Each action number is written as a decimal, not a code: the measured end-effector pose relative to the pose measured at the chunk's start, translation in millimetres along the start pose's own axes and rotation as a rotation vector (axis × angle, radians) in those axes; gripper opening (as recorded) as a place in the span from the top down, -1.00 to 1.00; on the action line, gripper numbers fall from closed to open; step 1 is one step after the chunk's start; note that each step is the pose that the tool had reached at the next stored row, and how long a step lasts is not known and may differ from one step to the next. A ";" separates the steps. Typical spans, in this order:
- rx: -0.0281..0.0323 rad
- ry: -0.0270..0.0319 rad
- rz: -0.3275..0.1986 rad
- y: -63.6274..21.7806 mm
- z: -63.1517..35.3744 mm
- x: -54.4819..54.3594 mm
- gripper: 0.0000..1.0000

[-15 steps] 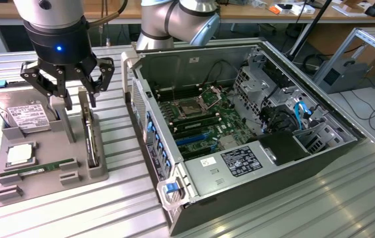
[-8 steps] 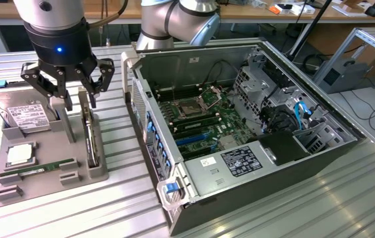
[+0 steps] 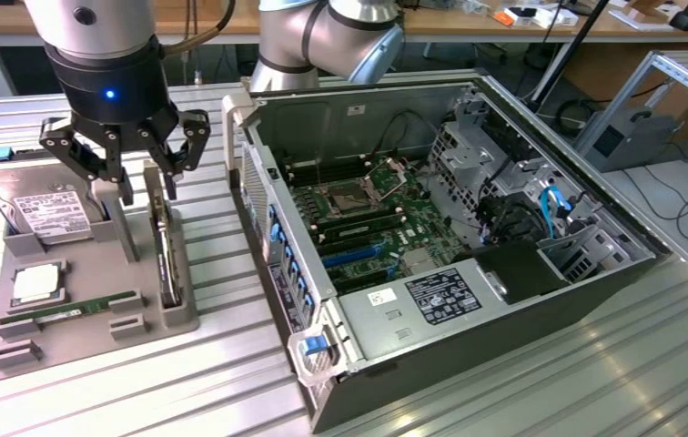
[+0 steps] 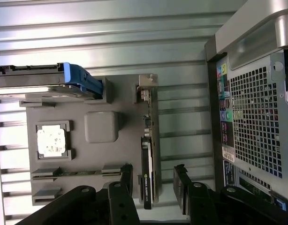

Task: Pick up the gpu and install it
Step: 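Pick up the gpu and move the gpu toward the slot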

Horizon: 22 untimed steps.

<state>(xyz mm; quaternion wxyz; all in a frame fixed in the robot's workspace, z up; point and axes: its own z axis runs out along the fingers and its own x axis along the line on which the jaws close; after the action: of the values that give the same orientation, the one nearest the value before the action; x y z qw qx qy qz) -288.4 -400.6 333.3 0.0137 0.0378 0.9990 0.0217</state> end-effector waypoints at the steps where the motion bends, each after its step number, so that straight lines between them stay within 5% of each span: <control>1: 0.0000 0.0000 0.000 0.0 0.3 0.0 0.04; 22: 0.0000 0.0001 0.000 -1.6 13.5 0.2 0.04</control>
<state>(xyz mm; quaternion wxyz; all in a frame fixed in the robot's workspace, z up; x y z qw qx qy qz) -288.3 -401.6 319.7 0.0136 0.0378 0.9990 0.0217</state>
